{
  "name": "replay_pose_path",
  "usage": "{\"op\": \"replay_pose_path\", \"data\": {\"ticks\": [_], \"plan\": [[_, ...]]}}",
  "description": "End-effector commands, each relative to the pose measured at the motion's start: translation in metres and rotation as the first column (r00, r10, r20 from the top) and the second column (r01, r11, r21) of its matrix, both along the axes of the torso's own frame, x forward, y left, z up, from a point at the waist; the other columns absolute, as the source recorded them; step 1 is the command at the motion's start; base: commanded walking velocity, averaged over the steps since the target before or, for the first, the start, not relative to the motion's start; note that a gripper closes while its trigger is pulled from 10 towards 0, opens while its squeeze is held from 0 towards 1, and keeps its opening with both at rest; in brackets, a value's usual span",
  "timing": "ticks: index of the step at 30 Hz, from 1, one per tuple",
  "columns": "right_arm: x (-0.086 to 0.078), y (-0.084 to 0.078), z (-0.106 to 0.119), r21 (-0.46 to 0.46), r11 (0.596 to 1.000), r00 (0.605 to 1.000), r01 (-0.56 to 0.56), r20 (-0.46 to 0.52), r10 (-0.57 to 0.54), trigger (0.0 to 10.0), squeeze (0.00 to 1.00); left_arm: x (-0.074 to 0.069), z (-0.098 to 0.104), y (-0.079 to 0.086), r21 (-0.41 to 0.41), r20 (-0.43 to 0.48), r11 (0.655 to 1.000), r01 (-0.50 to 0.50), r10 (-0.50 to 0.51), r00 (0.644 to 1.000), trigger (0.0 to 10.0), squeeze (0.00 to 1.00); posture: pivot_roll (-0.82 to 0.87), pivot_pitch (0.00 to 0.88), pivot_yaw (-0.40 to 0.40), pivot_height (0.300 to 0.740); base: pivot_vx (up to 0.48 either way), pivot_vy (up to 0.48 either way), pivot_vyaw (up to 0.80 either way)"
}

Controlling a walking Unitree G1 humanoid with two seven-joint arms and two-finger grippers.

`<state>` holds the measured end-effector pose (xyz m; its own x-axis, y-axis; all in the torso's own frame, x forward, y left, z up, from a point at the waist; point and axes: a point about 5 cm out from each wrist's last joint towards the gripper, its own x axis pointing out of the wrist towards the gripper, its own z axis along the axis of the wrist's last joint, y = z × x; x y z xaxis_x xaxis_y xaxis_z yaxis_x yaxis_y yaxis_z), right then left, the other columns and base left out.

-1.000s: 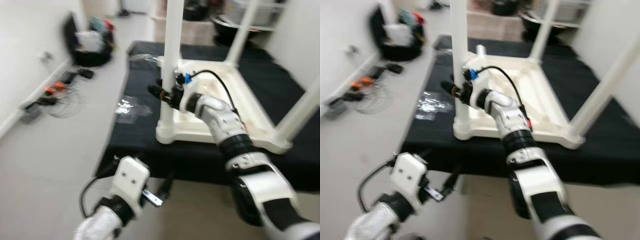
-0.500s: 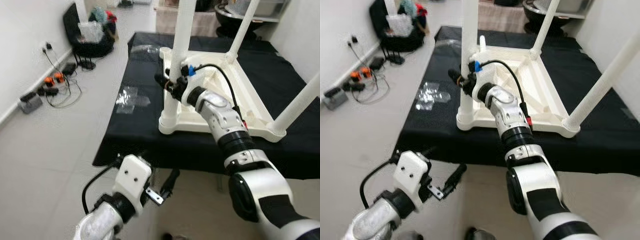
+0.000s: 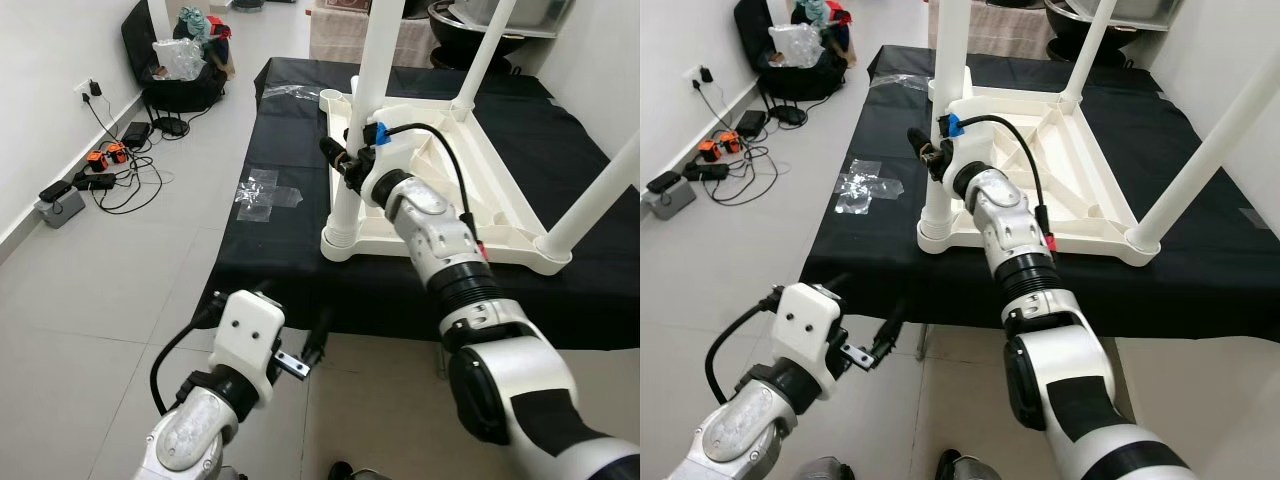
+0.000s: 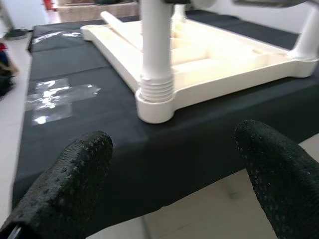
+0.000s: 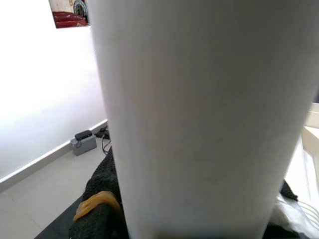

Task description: Building children table

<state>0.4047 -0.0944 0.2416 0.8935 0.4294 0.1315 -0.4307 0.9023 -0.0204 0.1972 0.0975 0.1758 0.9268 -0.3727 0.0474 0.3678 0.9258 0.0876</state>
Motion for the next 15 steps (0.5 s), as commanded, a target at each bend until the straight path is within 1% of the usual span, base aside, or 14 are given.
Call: {"op": "replay_pose_path", "data": {"ticks": [1,5,6,8,13,15], "plan": [[0.001,-0.005,-0.003,0.011,0.999,0.999,0.034,-0.011,-0.034,10.0,0.00,0.001,-0.008,0.004,0.029,-0.039,0.999,-0.035,0.036,0.999,10.0,0.00,0.08,0.141,-0.086,0.740,0.000,0.000,0.00],[0.001,-0.004,-0.003,0.015,0.998,0.998,0.053,-0.017,-0.052,10.0,0.00,0.001,-0.012,0.008,0.042,-0.052,0.998,-0.051,0.053,0.997,10.0,0.00,0.09,0.144,-0.087,0.740,0.000,0.000,0.00],[0.002,-0.005,-0.002,0.014,0.996,0.996,0.089,-0.008,-0.089,10.0,0.00,0.003,-0.015,0.012,0.075,-0.052,0.994,-0.085,0.089,0.995,10.0,0.00,0.09,0.144,-0.087,0.740,0.000,0.000,0.00],[0.002,-0.008,-0.001,0.016,0.991,0.992,0.130,-0.002,-0.130,10.0,0.00,0.005,-0.015,0.015,0.094,-0.040,0.989,-0.114,0.119,0.992,10.0,0.00,0.08,0.146,-0.086,0.740,0.000,0.000,0.00],[0.003,-0.008,-0.003,0.028,0.989,0.989,0.147,-0.023,-0.146,10.0,0.00,0.006,-0.013,0.017,0.086,-0.038,0.988,-0.127,0.131,0.991,10.0,0.00,0.09,0.149,-0.088,0.740,0.000,0.000,0.00],[0.001,-0.006,-0.003,0.027,0.987,0.987,0.158,-0.002,-0.158,10.0,0.00,0.008,-0.013,0.019,0.086,-0.036,0.986,-0.145,0.149,0.988,10.0,0.00,0.08,0.153,-0.088,0.740,0.000,0.000,0.00]]}}
